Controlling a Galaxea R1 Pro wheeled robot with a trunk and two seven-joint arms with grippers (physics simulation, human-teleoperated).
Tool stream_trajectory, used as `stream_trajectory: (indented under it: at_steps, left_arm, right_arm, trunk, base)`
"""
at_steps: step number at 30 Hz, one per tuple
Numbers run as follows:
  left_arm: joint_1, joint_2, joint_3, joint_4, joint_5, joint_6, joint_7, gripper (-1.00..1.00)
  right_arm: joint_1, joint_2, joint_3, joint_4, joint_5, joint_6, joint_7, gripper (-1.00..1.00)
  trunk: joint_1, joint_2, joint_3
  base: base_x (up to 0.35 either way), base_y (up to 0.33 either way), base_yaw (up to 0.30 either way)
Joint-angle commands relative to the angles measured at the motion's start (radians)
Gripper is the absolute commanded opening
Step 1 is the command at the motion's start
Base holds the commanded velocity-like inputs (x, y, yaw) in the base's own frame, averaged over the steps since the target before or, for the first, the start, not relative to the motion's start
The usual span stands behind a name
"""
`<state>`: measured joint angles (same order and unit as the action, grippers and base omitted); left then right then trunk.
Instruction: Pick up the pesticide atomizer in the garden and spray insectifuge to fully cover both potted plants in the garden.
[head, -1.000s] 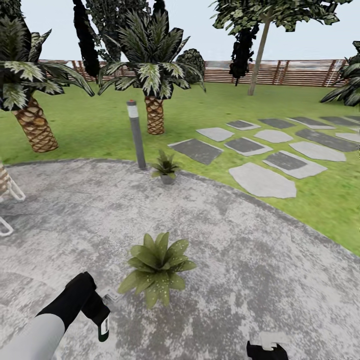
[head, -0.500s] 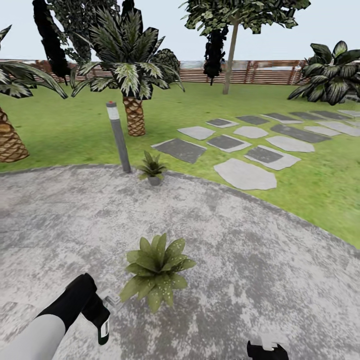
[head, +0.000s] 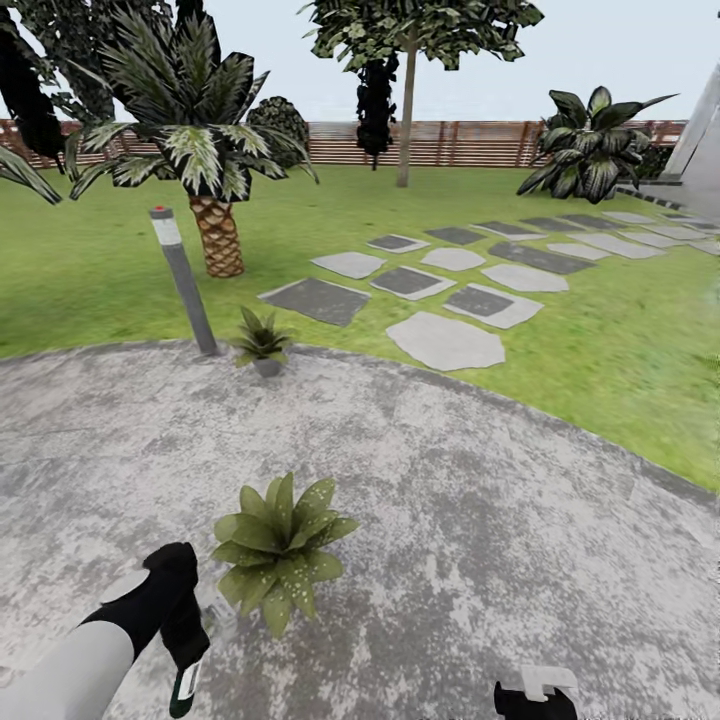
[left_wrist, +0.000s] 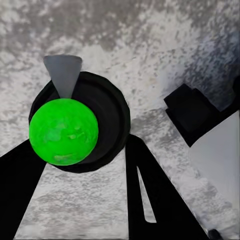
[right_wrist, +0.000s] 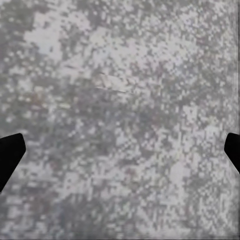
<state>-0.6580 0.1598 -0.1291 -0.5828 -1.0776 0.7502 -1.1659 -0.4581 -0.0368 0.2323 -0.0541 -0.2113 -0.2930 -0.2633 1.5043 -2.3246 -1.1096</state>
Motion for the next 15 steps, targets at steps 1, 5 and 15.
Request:
stream_trajectory:
  at_steps: [1, 5, 15]
  left_arm:
    - [0.0, 0.001, -0.003, -0.004, -0.039, 0.007, -0.04, -1.0]
    - [0.0, 0.015, 0.0, -0.012, -0.075, 0.006, -0.066, -1.0]
    - [0.007, 0.023, 0.002, -0.015, -0.08, 0.008, -0.061, -1.0]
  right_arm:
    - [-0.001, 0.0, 0.009, 0.0, -0.01, -0.003, -0.002, 1.0]
    - [-0.001, 0.0, 0.009, 0.0, -0.01, -0.003, -0.002, 1.0]
    - [-0.001, -0.003, 0.012, 0.007, -0.004, -0.002, 0.002, 1.0]
  trunk:
    - [0.0, 0.0, -0.001]
    - [0.0, 0.0, -0.001]
    - [0.0, 0.0, -0.001]
  base:
    - [0.0, 0.0, -0.08]
    - [0.0, 0.001, -0.022]
    - [-0.12, 0.229, -0.001]
